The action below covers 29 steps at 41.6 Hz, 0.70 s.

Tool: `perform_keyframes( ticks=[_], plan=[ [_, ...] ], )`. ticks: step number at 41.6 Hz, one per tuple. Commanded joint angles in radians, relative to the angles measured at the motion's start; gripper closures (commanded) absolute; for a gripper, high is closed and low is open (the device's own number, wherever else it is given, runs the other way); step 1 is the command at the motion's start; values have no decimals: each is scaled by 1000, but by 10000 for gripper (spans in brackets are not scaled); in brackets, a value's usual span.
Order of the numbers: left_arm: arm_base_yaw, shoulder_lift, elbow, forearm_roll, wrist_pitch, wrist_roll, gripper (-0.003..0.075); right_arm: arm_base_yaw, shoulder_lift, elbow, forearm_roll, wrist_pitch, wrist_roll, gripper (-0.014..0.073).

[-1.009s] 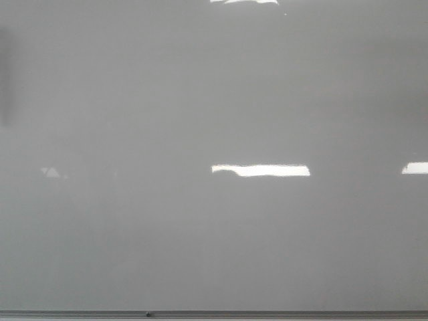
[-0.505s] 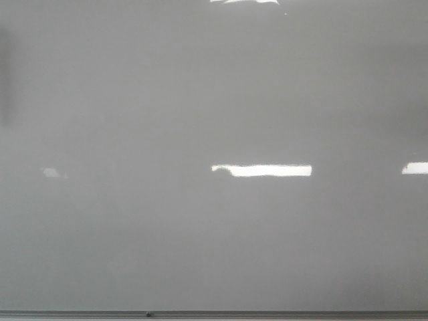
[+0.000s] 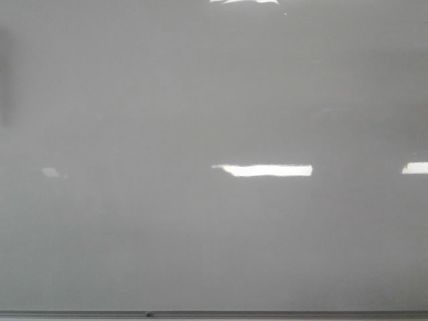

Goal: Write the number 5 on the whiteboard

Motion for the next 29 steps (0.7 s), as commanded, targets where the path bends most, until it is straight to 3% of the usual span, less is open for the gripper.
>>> perform_keyframes(
  ticks=[1,17,29],
  plan=[
    [-7,46,-27,-10,-92,-7,156,-4,9,-27,-7,-65,-3,-5],
    [-7,355,-88,-10,-251,-132,156,-4,9,-27,-7,-77,-3,-5],
    [-7,606,-183,-14,-384,-139,156,-4,9,-27,-7,-77,-3,-5]
  ],
)
